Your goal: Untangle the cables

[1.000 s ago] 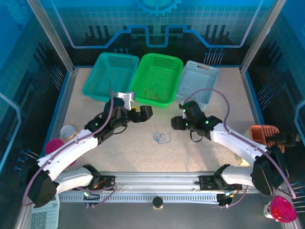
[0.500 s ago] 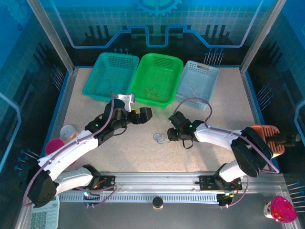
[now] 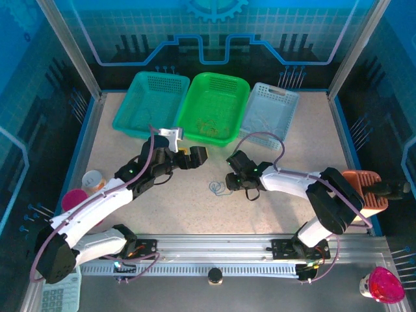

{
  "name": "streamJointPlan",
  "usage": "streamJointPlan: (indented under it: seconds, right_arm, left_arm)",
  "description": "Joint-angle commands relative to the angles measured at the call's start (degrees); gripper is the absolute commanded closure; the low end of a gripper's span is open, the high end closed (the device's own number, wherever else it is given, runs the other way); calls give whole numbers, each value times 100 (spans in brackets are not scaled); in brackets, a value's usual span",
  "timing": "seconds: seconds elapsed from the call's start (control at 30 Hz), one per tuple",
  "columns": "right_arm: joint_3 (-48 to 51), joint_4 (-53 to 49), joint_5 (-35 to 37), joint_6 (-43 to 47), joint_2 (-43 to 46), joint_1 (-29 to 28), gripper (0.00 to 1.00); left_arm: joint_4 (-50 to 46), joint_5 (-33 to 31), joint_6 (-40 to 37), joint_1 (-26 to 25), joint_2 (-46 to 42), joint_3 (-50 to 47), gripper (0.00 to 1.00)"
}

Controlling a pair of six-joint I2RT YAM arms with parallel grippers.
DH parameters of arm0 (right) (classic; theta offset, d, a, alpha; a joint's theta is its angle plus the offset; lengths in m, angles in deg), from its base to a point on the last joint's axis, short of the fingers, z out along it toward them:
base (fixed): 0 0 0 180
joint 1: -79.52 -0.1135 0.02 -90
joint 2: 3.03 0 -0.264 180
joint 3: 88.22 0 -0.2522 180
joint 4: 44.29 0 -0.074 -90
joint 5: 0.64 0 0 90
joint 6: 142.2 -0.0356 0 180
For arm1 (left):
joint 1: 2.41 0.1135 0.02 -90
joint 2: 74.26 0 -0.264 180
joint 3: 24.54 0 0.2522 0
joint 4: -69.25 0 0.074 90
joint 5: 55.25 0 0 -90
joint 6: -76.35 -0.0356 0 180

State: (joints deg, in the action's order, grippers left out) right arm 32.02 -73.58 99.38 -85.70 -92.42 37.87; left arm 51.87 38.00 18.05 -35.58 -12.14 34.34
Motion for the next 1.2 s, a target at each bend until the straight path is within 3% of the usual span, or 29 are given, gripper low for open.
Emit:
streamJointPlan:
  seconds: [0.0,0.27,0.5,0.87,1.17]
  right_arm:
    - [-173,51,-11,-45,-143,-99,62]
    - [-167,164,-101,-69,-424,-113,71]
    - [-219,5,-117,-18,-111,-114,100]
    - [-409,-337,-114,115,452,-109,100]
    - [-129,-339,23,60,602,-71,100]
  left_arm:
    - [81,53,106,28,-131,-110,1]
    - [107,51,111,26,-147,-110,1]
    - [28,80,65,25,-102,-103,1]
    - [-292,499,55,-39,868,-152,1]
    - [-266,238,207,-366,1287,-493,8]
